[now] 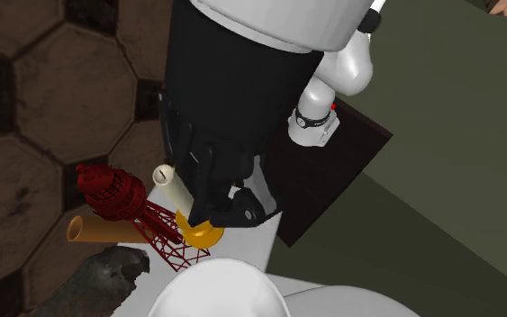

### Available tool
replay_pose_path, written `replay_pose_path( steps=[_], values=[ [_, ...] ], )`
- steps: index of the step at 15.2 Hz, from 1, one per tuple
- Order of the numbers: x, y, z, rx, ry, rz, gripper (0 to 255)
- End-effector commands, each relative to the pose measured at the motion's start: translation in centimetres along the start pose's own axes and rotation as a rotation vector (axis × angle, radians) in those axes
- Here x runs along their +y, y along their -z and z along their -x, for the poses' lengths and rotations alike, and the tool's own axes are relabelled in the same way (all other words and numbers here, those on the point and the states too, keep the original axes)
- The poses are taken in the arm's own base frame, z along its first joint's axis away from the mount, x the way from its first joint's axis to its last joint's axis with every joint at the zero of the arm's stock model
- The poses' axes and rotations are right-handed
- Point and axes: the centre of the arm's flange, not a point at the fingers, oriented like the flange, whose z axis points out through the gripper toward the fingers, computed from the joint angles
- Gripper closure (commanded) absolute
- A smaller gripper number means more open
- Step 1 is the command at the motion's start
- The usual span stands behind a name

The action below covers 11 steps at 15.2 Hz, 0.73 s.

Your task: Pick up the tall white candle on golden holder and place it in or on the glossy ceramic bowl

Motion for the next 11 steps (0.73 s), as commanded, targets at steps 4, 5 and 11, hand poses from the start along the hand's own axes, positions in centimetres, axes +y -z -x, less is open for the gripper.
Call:
replay_pose_path(
  steps=[4, 5, 11],
  values=[
    [-5.8, -1.1, -3.0, 0.0, -0.002, -0.001, 255],
    [-7.0, -1.3, -3.7, 0.0, -0.002, -0.001, 255],
    [-10.7, -3.5, -5.0, 0.0, -0.002, -0.001, 255]
  ],
)
